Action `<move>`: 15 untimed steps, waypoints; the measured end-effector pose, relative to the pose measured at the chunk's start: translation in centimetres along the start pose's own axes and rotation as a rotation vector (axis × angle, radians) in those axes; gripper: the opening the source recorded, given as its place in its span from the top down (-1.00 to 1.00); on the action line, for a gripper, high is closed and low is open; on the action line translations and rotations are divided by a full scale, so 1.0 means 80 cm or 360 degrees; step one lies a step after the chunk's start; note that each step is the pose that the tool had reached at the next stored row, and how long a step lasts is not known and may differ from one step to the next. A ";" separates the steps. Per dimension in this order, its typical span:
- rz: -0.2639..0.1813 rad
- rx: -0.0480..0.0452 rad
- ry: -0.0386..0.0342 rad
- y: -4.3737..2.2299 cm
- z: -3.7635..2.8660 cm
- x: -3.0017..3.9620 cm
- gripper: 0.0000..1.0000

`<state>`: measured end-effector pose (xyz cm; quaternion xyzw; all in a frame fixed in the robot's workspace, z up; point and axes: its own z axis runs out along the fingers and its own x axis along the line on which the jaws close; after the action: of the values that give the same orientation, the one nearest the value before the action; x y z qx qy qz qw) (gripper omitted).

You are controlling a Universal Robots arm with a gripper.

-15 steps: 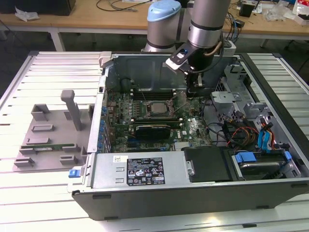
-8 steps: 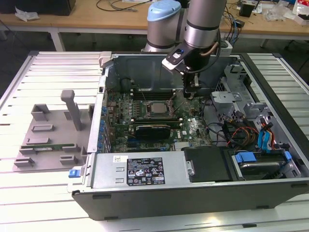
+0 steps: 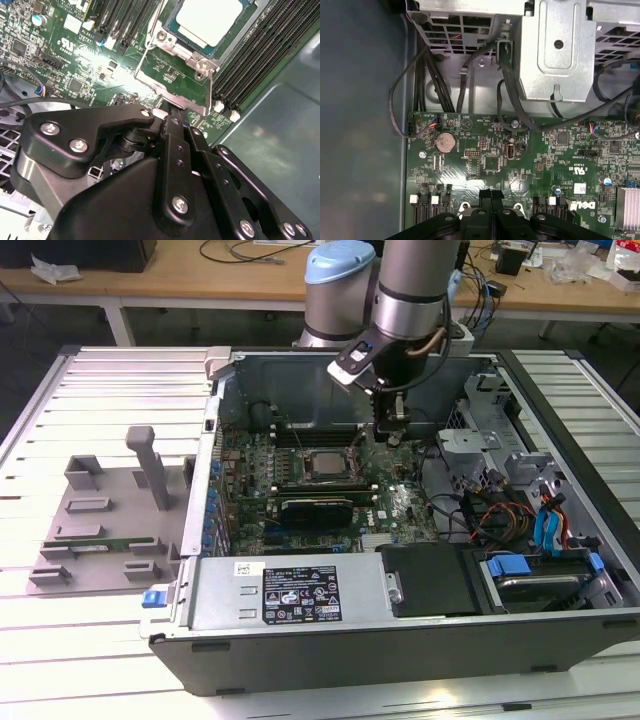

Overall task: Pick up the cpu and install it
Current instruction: 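Close the cpu cover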

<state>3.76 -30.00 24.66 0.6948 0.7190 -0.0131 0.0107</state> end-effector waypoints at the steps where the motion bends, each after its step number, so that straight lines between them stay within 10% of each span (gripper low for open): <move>1: 0.0000 0.0000 0.0000 -0.0029 0.0004 0.0001 0.79; 15: 0.0000 0.0000 0.0000 -0.0229 0.0020 0.0008 0.79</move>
<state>1.92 -30.00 24.51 0.6948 0.7190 -0.0132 0.0107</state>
